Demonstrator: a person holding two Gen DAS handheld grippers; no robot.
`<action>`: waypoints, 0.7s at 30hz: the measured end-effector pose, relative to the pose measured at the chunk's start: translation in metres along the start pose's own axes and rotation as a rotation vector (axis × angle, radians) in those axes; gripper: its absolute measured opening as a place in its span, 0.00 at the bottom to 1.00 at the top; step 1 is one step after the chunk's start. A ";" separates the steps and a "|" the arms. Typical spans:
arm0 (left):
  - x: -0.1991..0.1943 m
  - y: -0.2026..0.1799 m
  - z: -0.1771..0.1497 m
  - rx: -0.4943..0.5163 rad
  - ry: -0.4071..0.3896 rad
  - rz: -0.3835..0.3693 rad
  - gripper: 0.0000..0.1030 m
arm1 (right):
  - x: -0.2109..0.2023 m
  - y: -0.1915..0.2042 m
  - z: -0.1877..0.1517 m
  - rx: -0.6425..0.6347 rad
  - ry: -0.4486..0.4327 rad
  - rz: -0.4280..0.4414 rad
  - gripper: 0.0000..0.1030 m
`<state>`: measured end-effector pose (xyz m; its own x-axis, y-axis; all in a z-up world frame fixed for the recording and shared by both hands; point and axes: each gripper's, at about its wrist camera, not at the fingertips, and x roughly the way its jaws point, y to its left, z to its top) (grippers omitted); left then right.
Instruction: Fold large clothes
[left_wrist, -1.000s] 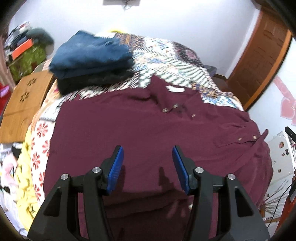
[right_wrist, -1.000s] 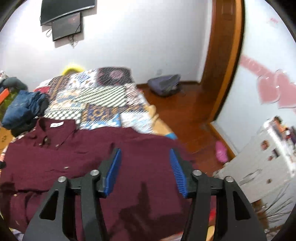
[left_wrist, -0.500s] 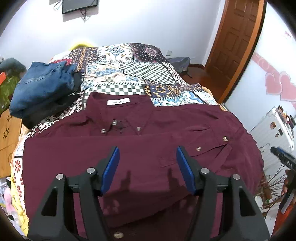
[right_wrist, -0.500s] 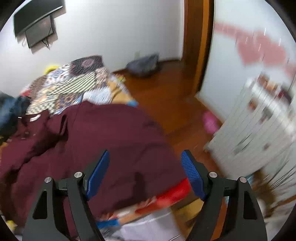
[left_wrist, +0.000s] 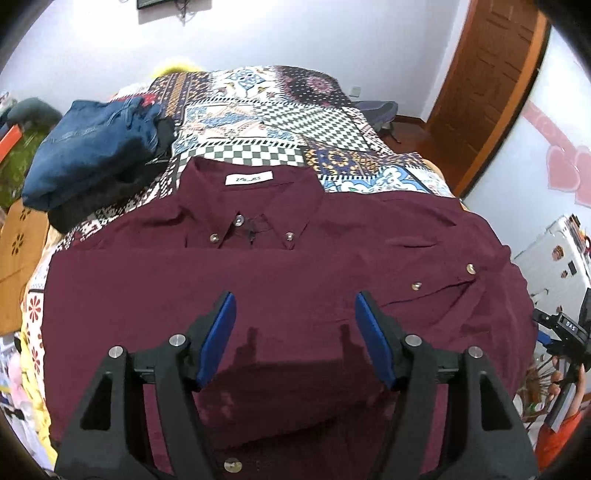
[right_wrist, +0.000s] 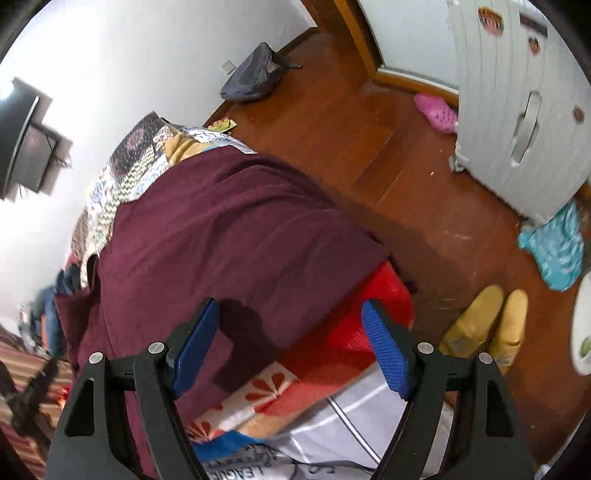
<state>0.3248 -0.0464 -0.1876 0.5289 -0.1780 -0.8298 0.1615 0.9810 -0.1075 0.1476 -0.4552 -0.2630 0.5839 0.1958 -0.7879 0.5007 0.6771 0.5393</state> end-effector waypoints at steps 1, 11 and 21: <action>0.000 0.002 -0.001 -0.005 -0.002 0.001 0.64 | 0.001 0.001 0.002 0.009 -0.013 0.000 0.74; 0.000 0.008 -0.005 -0.012 -0.004 0.004 0.64 | 0.010 0.013 0.025 -0.028 -0.110 -0.030 0.37; -0.010 0.017 -0.007 -0.022 -0.034 -0.003 0.64 | -0.020 0.061 0.029 -0.233 -0.224 -0.023 0.11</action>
<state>0.3163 -0.0269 -0.1850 0.5562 -0.1834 -0.8106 0.1449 0.9818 -0.1227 0.1848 -0.4382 -0.2062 0.7135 0.0349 -0.6998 0.3706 0.8288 0.4192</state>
